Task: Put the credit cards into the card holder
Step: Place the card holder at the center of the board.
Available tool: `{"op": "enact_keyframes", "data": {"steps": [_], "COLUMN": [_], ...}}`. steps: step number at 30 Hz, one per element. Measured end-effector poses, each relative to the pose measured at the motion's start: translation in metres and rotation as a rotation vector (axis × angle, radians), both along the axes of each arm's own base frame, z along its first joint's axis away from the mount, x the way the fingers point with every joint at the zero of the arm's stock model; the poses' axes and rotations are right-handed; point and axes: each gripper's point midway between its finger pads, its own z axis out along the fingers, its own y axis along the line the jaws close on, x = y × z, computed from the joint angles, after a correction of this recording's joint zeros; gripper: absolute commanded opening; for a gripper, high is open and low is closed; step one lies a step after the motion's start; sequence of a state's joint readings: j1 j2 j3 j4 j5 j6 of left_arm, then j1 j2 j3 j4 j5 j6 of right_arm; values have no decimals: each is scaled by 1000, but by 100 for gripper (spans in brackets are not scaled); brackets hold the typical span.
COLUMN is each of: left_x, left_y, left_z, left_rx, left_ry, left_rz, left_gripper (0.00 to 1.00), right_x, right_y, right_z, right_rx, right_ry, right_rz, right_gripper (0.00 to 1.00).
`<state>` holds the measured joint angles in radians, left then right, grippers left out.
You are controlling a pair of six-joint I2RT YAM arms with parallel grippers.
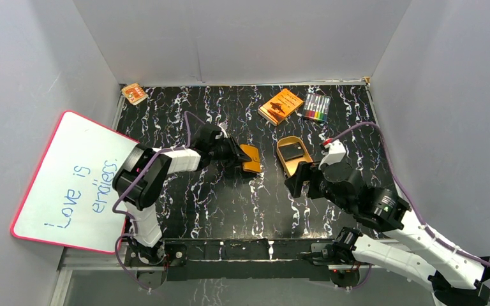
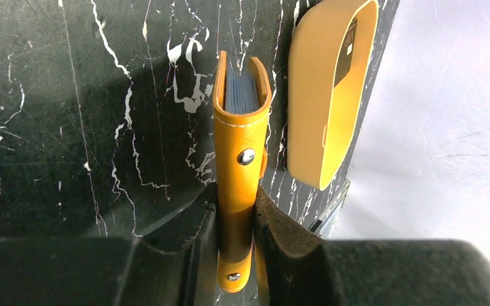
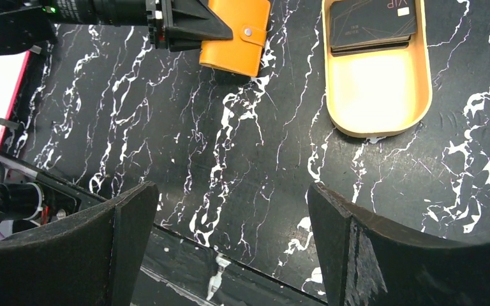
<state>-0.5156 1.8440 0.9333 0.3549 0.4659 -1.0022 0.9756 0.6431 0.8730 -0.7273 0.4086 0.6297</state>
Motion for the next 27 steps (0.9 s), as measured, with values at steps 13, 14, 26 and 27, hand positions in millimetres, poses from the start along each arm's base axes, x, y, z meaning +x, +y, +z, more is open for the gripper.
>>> {"op": "enact_keyframes", "data": {"steps": [13, 14, 26, 27], "left_x": [1, 0, -2, -2], "left_y": [2, 3, 9, 11], "left_z": [-16, -18, -19, -19], "left_rx": [47, 55, 98, 106], "left_ry": [22, 25, 14, 11], "left_rz": [-22, -24, -26, -25], "left_gripper": [43, 45, 57, 58], "right_x": [1, 2, 2, 2], "right_y": [2, 2, 2, 2], "right_z": [-6, -7, -8, -8], "right_rx": [-27, -29, -33, -33], "right_ry": [16, 17, 18, 18], "right_rz": [1, 1, 2, 2], "right_gripper": [95, 95, 95, 95]}}
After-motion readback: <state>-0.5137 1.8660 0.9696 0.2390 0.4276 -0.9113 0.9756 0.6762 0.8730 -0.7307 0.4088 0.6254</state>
